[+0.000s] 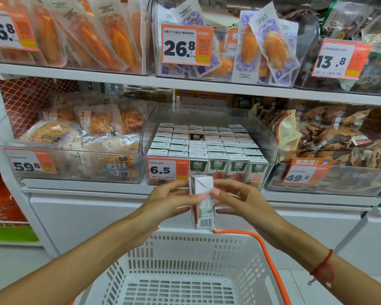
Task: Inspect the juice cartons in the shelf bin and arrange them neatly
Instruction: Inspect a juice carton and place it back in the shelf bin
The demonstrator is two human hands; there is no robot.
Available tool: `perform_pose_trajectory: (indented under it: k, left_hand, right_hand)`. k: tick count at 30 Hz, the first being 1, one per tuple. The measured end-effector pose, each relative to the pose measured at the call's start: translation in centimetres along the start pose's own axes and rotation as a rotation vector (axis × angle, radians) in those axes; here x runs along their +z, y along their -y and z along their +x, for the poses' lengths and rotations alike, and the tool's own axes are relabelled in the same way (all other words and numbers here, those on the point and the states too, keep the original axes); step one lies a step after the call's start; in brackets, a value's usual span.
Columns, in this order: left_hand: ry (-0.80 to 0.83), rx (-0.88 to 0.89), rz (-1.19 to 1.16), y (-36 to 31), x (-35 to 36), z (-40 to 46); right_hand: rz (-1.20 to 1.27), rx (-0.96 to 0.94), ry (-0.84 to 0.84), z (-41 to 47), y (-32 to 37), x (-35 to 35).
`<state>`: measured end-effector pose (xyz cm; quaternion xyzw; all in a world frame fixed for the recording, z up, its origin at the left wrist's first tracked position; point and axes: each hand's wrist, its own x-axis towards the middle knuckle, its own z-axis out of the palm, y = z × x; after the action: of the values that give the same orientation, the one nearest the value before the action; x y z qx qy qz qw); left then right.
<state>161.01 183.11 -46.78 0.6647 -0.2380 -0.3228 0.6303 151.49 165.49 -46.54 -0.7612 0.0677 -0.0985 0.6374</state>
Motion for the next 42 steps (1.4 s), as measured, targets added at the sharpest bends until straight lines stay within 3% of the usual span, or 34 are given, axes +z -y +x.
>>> perform_pose_trajectory:
  k: [8,16,20,25,28,34,37,42]
  left_hand:
    - [-0.222,0.468,0.383,1.0,-0.1,-0.1]
    - [-0.275,0.555,0.472,1.3,0.0,0.1]
    - [-0.201,0.463,0.418,1.1,-0.3,0.2]
    - [-0.217,0.188,0.118,0.6,-0.8,0.6]
    - [-0.148,0.070,-0.020,0.5,-1.3,0.4]
    - [-0.105,-0.078,-0.115,0.3,-1.0,0.6]
    - [0.025,-0.252,-0.110,0.4,-0.7,0.4]
    - [0.101,-0.479,-0.129,1.1,-0.8,0.4]
  right_hand:
    - [-0.027,-0.208,0.048,-0.4,0.3,-0.3]
    - [-0.046,-0.248,0.032,-0.4,0.1,-0.4]
    - [-0.107,-0.267,0.049,-0.4,0.1,-0.2]
    - [-0.276,-0.290,0.122,-0.7,-0.4,0.0]
    - [-0.367,-0.308,0.141,-0.7,-0.6,0.1]
    - [-0.194,-0.261,0.045,-0.6,0.4,0.5]
    - [-0.120,-0.217,-0.074,-0.6,0.5,0.8]
    - [-0.071,0.039,-0.057,-0.5,0.4,0.7]
